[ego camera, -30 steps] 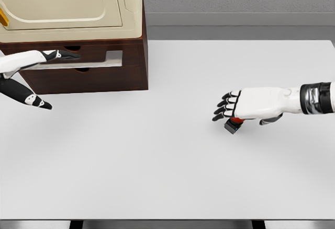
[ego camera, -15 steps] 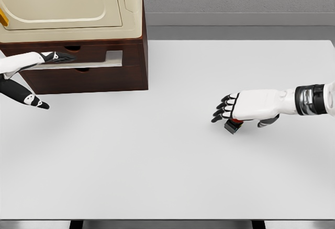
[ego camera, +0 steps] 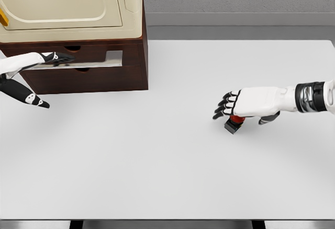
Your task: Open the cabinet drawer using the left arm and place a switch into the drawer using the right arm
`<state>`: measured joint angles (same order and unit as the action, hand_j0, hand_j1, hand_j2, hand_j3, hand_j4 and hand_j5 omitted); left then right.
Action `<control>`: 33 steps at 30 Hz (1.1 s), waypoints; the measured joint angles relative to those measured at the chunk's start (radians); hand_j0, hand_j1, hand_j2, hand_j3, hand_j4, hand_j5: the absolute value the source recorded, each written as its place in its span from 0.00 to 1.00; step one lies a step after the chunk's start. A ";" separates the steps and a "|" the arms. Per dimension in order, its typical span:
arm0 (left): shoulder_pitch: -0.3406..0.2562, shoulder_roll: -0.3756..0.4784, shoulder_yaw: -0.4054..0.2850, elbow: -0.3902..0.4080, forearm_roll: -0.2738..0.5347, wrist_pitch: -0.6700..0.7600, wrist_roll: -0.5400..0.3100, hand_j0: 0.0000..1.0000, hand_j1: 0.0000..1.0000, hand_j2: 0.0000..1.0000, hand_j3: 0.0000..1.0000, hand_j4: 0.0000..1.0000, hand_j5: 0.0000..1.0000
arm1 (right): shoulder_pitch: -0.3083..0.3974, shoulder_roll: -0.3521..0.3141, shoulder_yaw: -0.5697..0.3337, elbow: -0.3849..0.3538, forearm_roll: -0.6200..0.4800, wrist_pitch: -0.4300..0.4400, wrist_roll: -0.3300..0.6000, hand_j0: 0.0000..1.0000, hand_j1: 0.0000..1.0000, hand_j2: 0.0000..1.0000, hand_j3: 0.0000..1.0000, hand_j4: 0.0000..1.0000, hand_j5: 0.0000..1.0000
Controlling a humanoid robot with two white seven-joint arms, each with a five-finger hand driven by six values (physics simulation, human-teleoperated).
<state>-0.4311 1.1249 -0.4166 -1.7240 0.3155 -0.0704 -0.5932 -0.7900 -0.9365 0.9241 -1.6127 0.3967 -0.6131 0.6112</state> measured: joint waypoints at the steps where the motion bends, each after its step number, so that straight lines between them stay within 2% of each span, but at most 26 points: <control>1: 0.000 -0.002 0.000 0.003 0.007 0.001 0.001 1.00 1.00 1.00 1.00 1.00 1.00 | 0.000 0.000 0.000 0.000 0.000 0.000 0.000 1.00 1.00 1.00 1.00 1.00 1.00; 6: 0.000 -0.009 -0.010 0.014 0.028 0.003 0.010 1.00 1.00 1.00 1.00 1.00 1.00 | 0.002 0.000 0.001 -0.006 -0.001 0.000 0.000 1.00 1.00 1.00 1.00 1.00 1.00; 13: -0.003 -0.013 -0.034 0.016 0.012 -0.001 0.008 1.00 1.00 1.00 1.00 1.00 1.00 | 0.000 0.004 0.003 -0.012 -0.001 0.000 0.000 1.00 1.00 1.00 1.00 1.00 1.00; 30: -0.009 0.013 -0.078 -0.008 -0.087 -0.068 0.001 1.00 1.00 1.00 1.00 1.00 1.00 | 0.000 0.008 0.012 -0.013 -0.001 0.000 0.000 1.00 1.00 1.00 1.00 1.00 1.00; 33: -0.009 0.022 -0.087 -0.014 -0.057 -0.089 -0.009 1.00 1.00 1.00 1.00 1.00 1.00 | 0.000 0.008 0.012 -0.013 0.000 0.000 0.000 1.00 1.00 1.00 1.00 1.00 1.00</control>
<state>-0.4402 1.1469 -0.5032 -1.7379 0.2587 -0.1592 -0.6021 -0.7900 -0.9288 0.9362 -1.6259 0.3962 -0.6131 0.6112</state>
